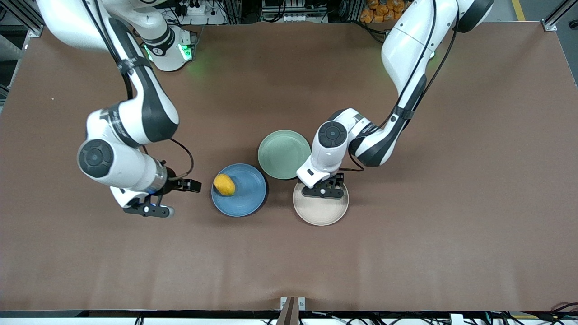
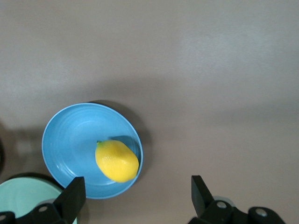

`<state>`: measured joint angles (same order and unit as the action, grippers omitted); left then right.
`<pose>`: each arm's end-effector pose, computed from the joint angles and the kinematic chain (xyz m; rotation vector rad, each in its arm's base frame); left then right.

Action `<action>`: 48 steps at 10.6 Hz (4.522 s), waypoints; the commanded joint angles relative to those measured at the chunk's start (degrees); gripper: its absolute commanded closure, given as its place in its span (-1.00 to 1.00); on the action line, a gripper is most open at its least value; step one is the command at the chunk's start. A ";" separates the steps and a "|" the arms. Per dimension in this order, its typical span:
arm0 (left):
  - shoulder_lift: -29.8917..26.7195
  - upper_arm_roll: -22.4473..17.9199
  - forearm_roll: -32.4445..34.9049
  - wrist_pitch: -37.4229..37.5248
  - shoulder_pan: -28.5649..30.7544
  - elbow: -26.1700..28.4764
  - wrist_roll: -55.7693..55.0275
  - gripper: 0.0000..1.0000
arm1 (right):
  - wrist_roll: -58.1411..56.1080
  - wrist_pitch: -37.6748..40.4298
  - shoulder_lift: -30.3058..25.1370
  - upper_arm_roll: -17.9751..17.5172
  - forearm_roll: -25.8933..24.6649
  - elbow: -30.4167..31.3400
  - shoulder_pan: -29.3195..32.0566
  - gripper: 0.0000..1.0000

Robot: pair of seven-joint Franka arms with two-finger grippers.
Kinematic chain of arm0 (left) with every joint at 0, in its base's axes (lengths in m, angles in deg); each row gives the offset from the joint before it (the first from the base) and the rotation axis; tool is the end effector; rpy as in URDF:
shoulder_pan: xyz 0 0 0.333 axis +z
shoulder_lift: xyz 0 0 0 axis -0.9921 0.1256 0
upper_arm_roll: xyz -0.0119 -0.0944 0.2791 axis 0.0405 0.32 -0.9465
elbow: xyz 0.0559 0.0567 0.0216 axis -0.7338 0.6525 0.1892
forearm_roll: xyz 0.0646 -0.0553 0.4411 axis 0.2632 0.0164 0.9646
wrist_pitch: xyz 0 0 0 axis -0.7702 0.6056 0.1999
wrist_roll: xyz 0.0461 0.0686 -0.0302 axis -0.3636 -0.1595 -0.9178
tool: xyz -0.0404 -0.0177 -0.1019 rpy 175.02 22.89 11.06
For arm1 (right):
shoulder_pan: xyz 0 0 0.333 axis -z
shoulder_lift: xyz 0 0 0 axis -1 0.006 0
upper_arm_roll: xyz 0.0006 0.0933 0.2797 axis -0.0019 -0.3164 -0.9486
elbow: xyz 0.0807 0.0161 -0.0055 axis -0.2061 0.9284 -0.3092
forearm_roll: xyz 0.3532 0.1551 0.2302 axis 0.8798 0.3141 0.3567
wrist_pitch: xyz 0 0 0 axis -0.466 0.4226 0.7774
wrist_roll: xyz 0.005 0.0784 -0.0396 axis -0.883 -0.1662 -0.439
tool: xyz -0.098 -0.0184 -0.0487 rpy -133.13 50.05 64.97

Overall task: Pick lemon and lettuce from blue and beige plates
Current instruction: 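Lower both grippers and close them on the lettuce and lemon, then lift the lettuce with the left gripper while the right gripper lifts the lemon, then carry the lettuce off the plates with the left gripper while the right carries the lemon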

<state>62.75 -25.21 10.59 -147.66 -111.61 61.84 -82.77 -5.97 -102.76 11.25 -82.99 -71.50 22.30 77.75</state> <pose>0.5880 -0.4611 0.1595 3.1000 -0.1377 0.1798 0.7006 0.2127 0.3151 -3.0465 0.2047 0.1418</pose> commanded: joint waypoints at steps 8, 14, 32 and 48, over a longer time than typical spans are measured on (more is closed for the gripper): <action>2.56 -1.82 1.95 -0.19 -0.97 -0.96 -5.12 -0.64 | 5.35 -3.80 4.85 0.29 -0.19 2.44 -4.00 -1.00; 2.74 -1.91 2.04 -0.10 -1.67 -0.78 -6.80 0.13 | 10.36 -10.40 7.30 0.38 -0.37 3.50 -7.24 -1.00; -17.64 -1.29 -2.69 18.69 7.37 -1.04 -0.93 1.00 | 10.36 -13.92 9.16 0.55 -5.11 8.42 -9.27 -1.00; -10.98 -1.47 -9.03 27.59 27.07 1.16 23.70 0.59 | 13.03 -12.86 2.21 0.99 -6.78 7.72 -2.35 1.00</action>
<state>51.12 -27.09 3.06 -119.77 -85.60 63.92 -60.01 9.45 -115.94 14.63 -81.52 -77.16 28.93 72.81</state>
